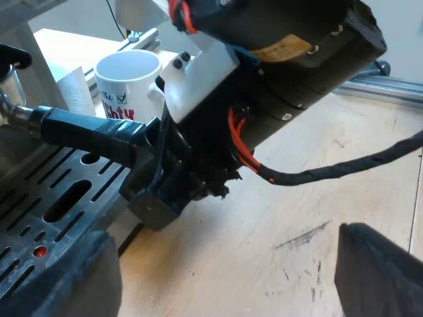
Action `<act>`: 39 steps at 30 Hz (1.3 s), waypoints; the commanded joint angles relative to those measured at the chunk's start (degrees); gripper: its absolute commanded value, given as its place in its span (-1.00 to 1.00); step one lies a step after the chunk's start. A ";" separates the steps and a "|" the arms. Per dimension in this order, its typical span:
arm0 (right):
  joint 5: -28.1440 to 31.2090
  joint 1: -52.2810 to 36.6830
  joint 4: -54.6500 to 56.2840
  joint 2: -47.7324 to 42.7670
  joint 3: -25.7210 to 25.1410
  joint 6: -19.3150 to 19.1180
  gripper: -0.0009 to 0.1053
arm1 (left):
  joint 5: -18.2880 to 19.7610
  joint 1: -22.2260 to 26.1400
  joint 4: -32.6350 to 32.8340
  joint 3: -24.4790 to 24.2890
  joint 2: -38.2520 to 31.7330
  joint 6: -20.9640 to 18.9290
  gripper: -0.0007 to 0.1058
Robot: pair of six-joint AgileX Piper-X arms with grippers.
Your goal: Grind coffee beans and then tamp
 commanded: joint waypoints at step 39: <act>5.83 9.77 11.02 -5.99 -0.39 4.71 -0.98 | 1.05 -0.29 -0.62 -0.41 -0.31 0.00 0.30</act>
